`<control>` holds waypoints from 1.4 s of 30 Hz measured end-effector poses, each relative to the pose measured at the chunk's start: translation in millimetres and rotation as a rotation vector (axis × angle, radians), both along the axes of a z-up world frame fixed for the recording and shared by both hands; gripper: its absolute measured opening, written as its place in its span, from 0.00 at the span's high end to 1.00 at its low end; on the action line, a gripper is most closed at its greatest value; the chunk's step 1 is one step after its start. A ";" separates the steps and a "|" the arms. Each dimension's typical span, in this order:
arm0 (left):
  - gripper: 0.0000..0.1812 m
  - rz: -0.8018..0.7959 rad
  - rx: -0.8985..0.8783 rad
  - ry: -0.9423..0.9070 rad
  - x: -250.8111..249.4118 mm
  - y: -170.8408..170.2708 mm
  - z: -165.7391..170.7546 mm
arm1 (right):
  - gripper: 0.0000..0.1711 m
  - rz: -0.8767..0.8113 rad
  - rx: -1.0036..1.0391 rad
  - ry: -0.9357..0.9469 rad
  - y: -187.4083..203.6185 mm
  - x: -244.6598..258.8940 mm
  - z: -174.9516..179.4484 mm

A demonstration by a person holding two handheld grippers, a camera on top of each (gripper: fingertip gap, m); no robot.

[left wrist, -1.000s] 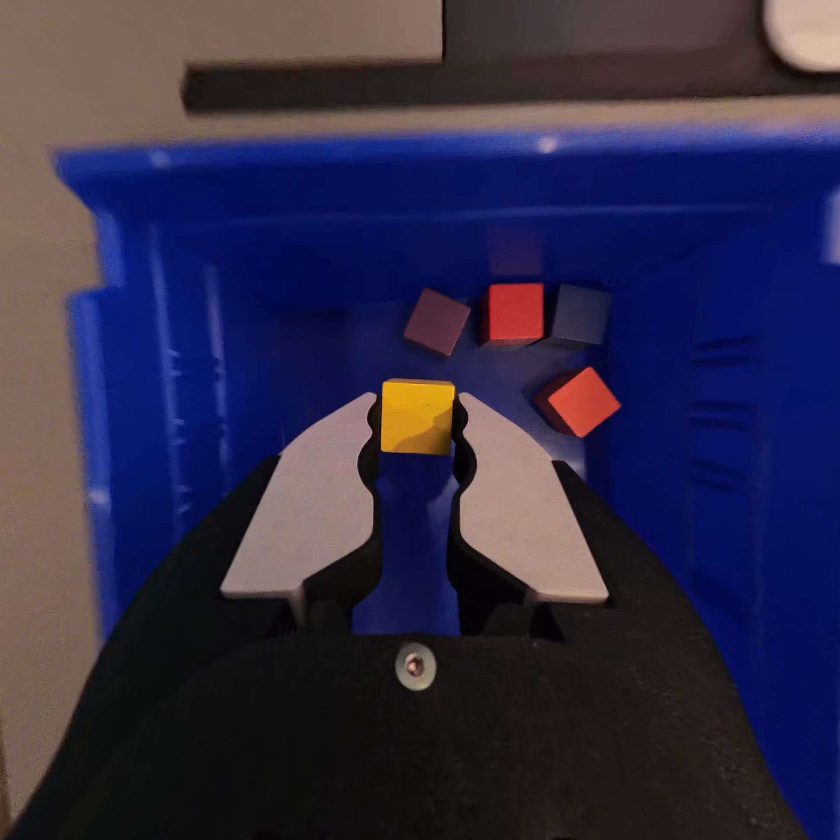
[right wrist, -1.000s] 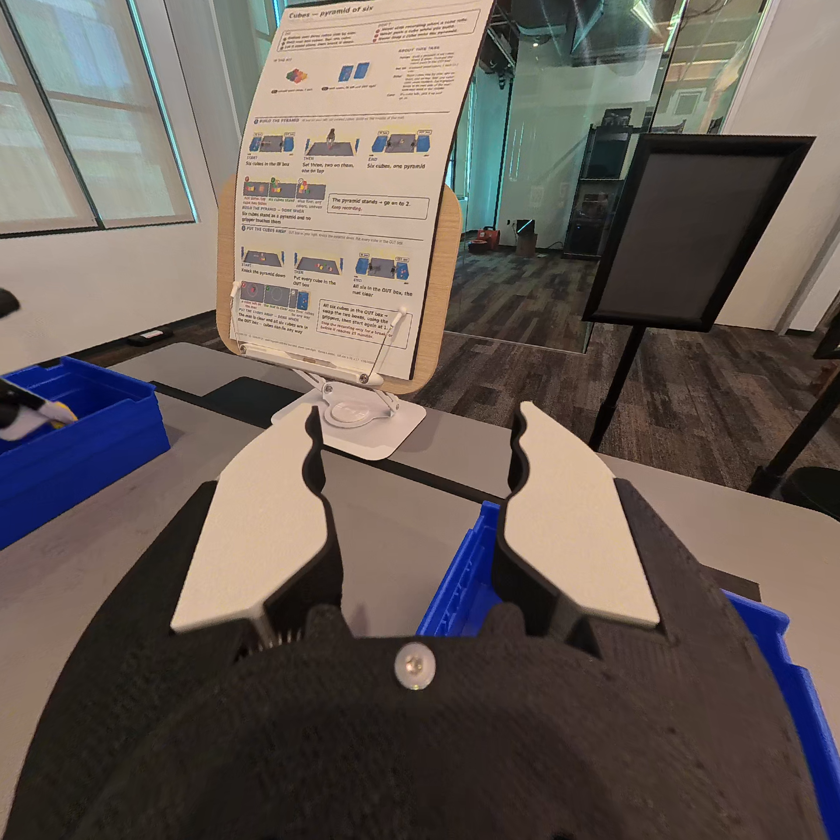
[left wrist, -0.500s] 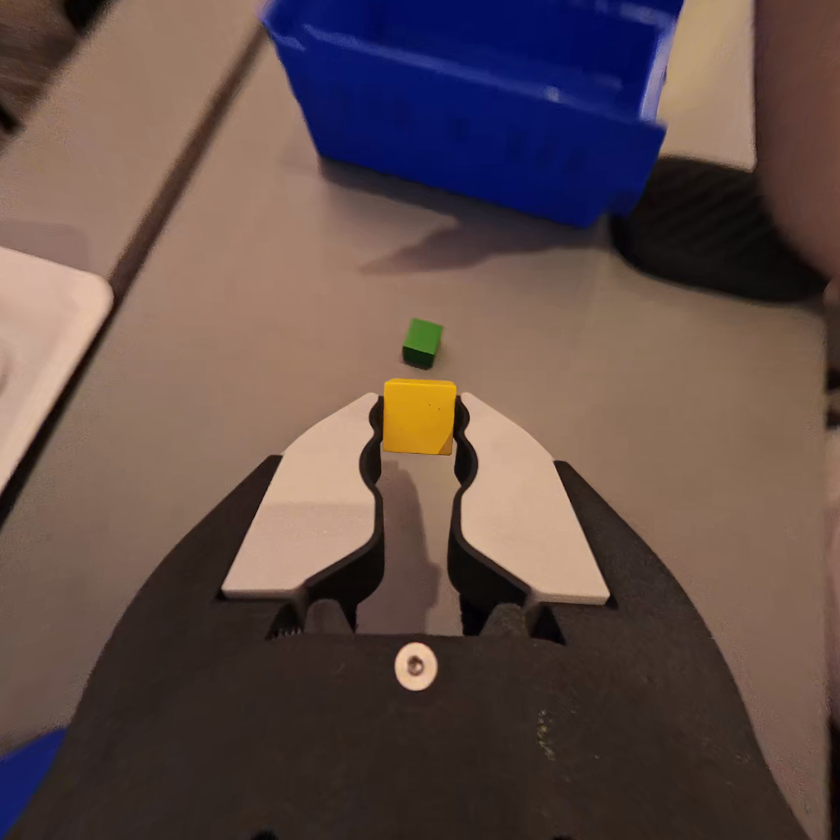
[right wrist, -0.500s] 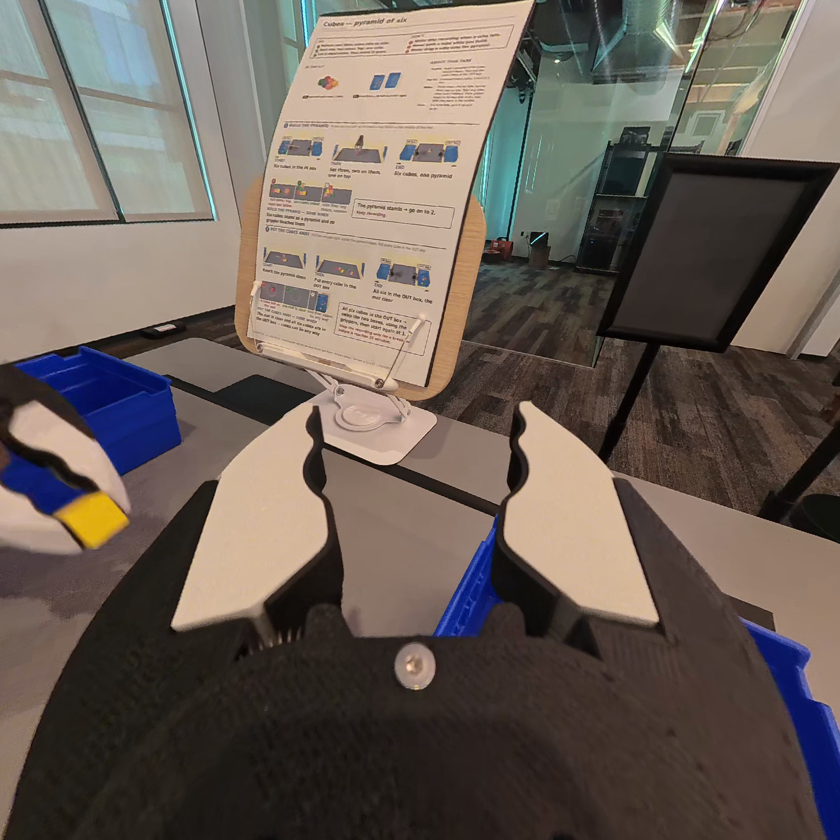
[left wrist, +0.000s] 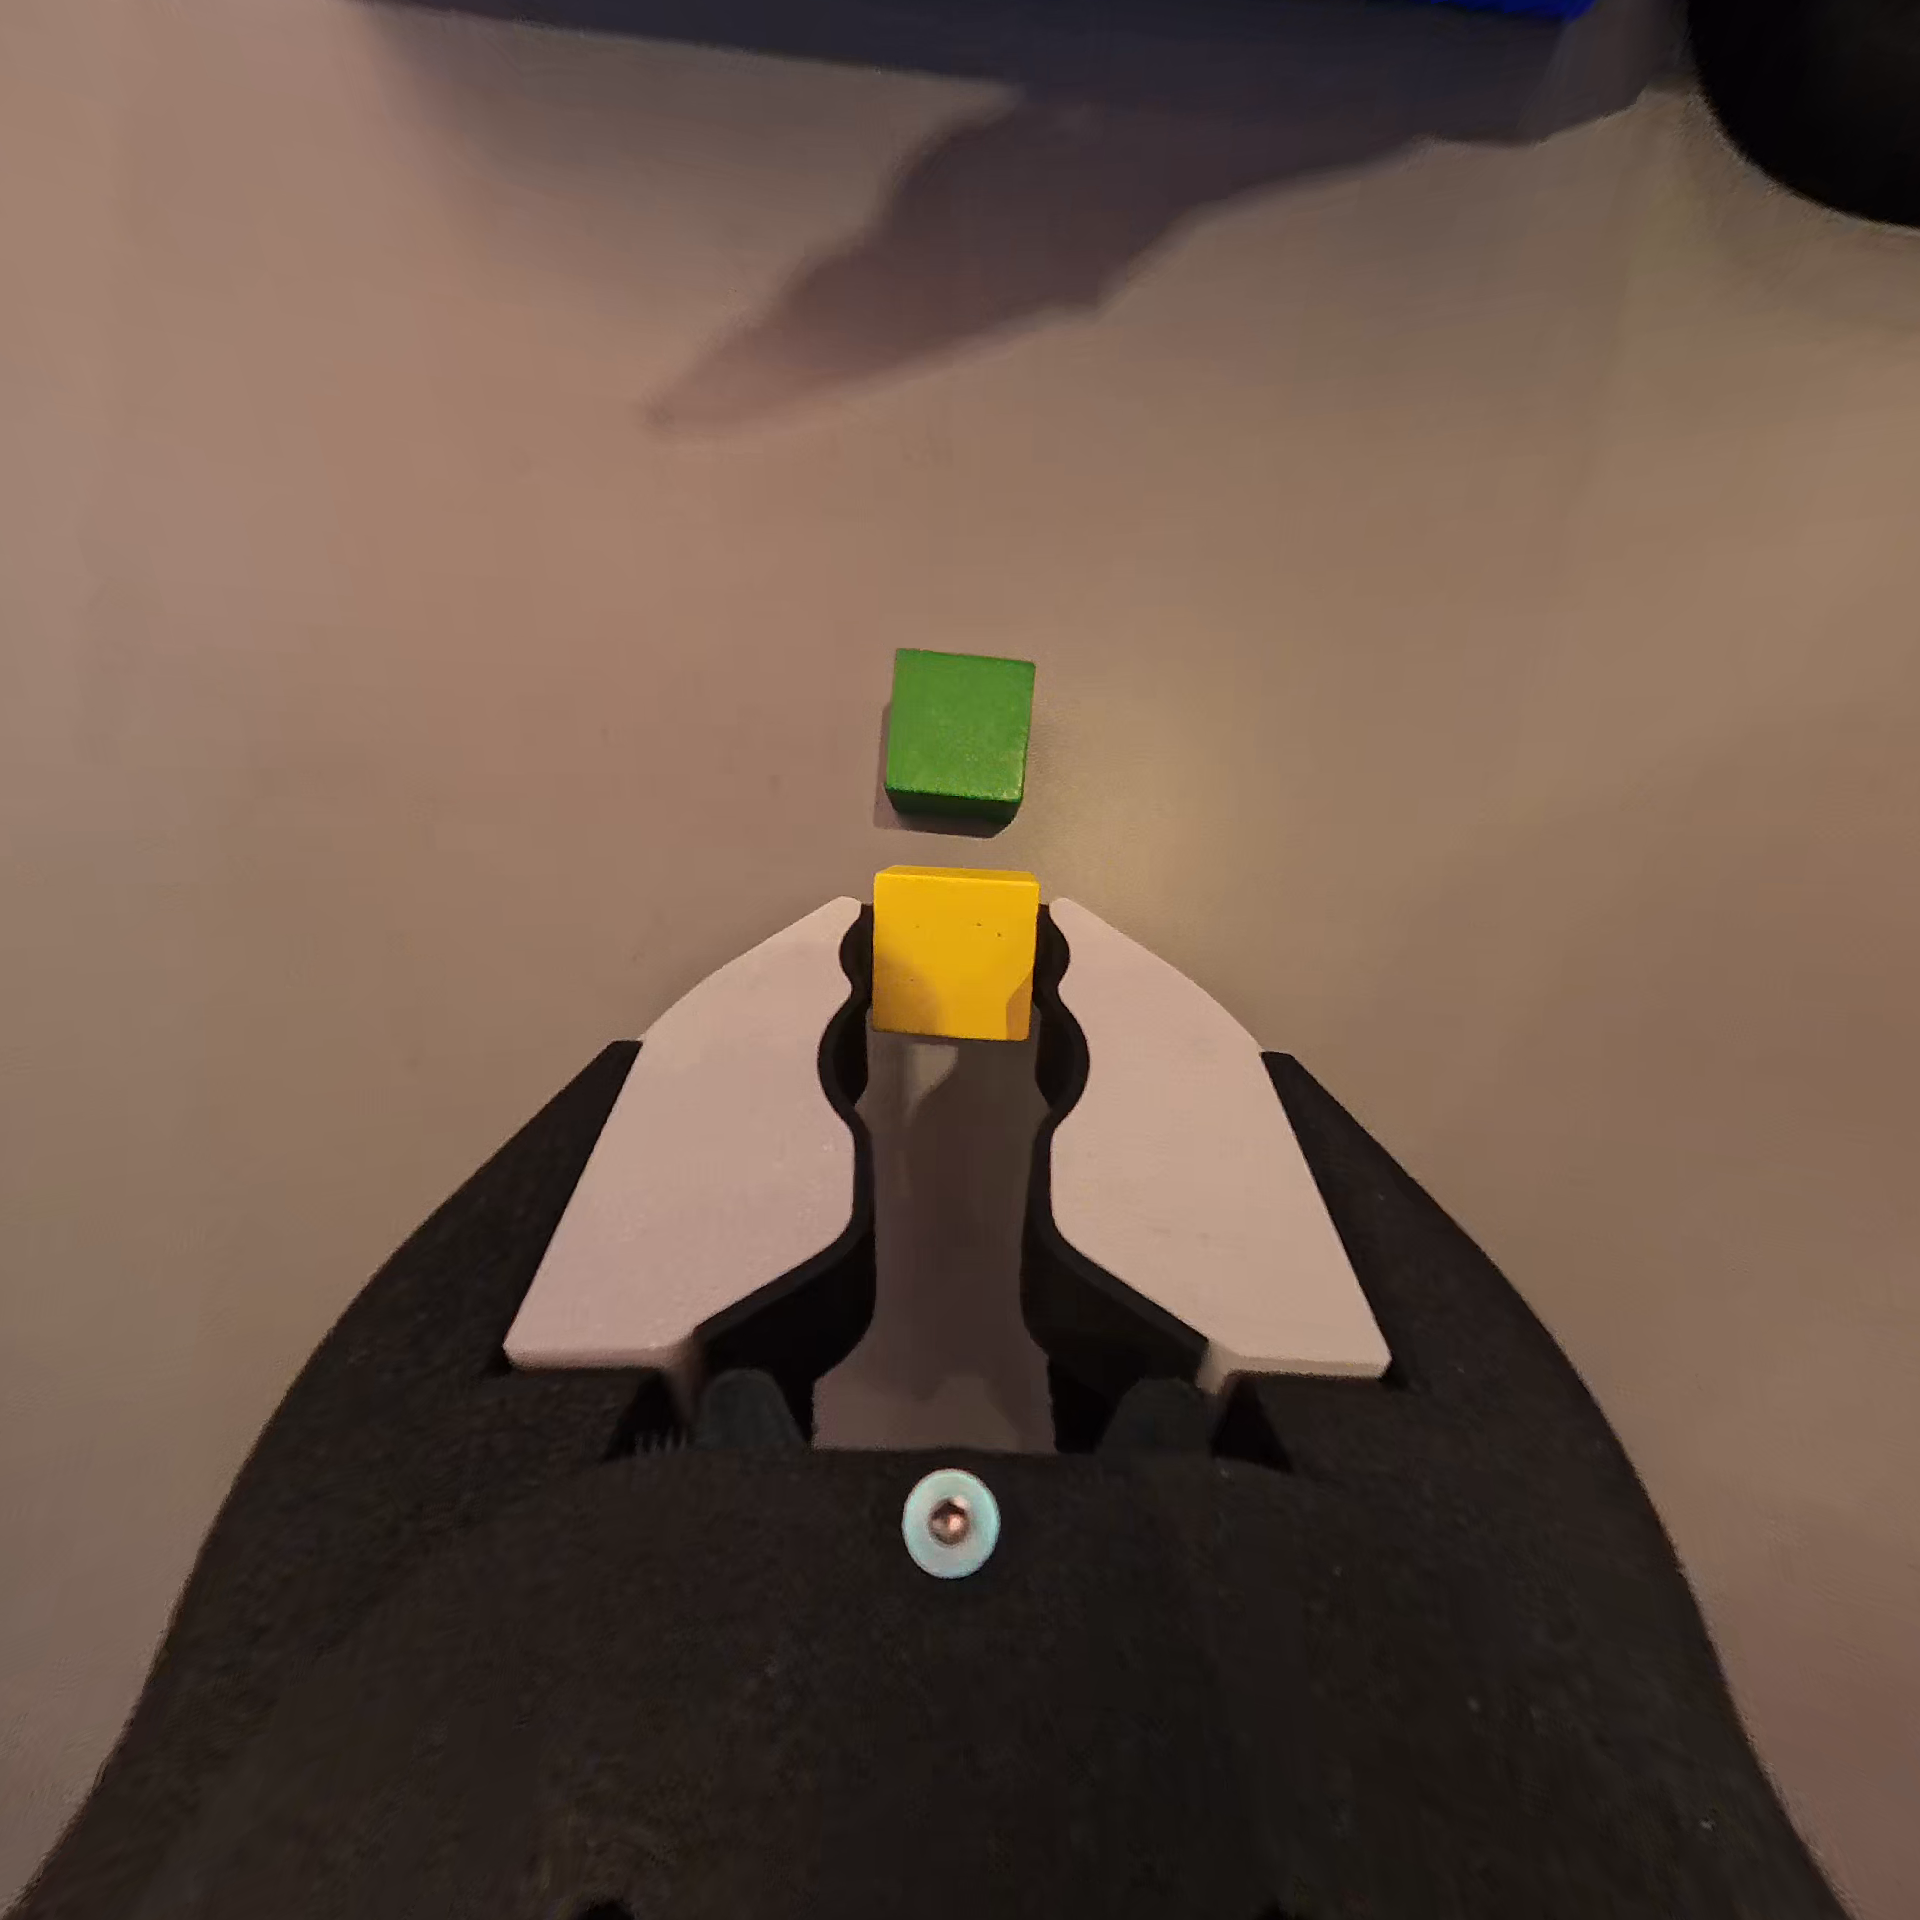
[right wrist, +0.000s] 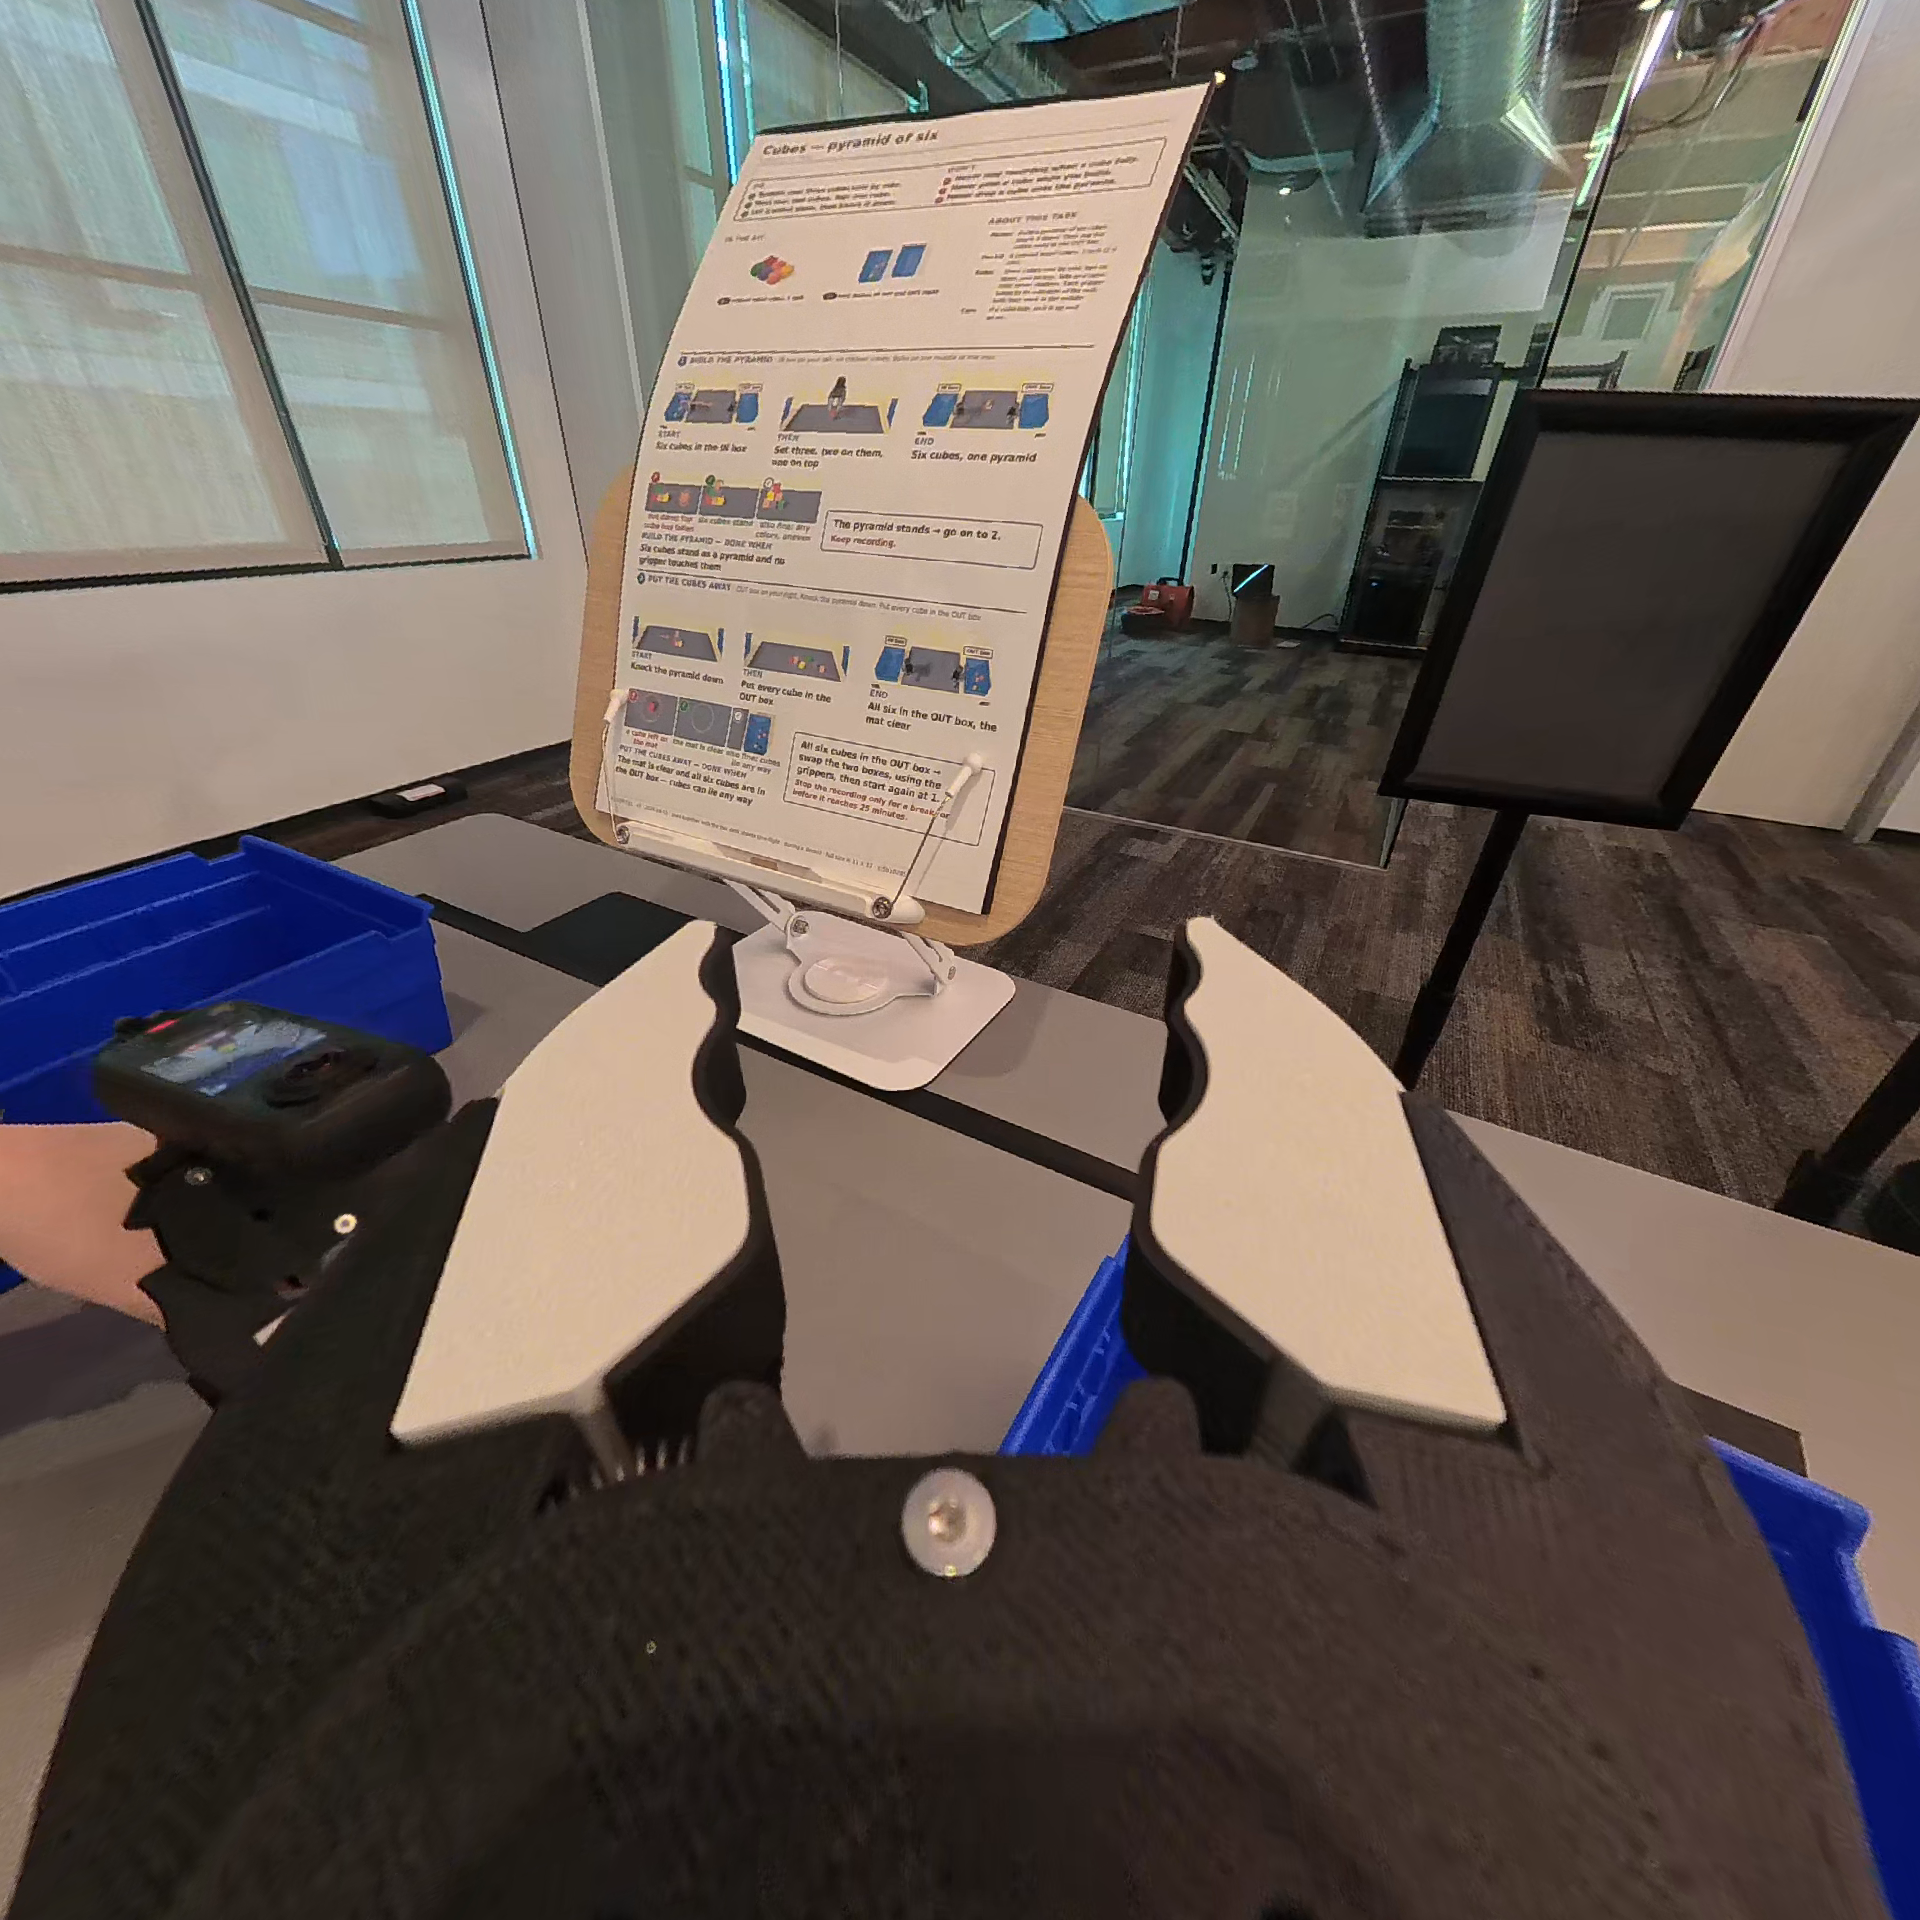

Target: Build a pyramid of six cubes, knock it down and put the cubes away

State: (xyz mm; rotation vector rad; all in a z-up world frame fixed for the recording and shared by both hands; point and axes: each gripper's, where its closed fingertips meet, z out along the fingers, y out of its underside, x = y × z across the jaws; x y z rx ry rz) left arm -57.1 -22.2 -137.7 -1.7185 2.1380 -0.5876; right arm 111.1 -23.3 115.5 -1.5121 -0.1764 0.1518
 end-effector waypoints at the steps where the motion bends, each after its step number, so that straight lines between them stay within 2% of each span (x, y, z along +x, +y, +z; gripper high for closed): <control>1: 0.84 -0.005 0.008 0.011 1.0 0.5 -2.7 | 0.53 0.001 0.000 0.001 0.0 0.2 0.1; 10: 0.84 -0.035 0.011 0.073 6.4 -1.2 -16.0 | 0.53 0.002 -0.001 0.004 0.4 1.7 -0.1; 28: 0.84 -0.053 0.024 0.060 11.3 2.2 -19.3 | 0.53 0.006 -0.022 -0.001 4.7 -0.3 -6.3; 30: 0.74 -0.039 0.033 0.053 9.3 5.5 -15.8 | 0.53 0.004 -0.023 -0.006 4.8 0.1 -6.7; 34: 0.67 -0.014 0.012 0.014 -7.6 8.2 16.1 | 0.53 0.001 -0.024 -0.006 5.0 1.9 -7.0; 38: 0.67 0.082 0.123 -0.086 -43.3 28.6 79.6 | 0.53 -0.005 -0.018 0.004 3.7 7.0 -5.7; 40: 0.68 0.199 0.196 -0.169 -71.5 48.9 120.9 | 0.53 -0.011 -0.011 0.014 2.4 10.2 -4.0; 42: 0.74 0.389 0.317 -0.224 -113.6 85.3 156.3 | 0.53 -0.015 -0.007 0.021 1.5 12.6 -3.2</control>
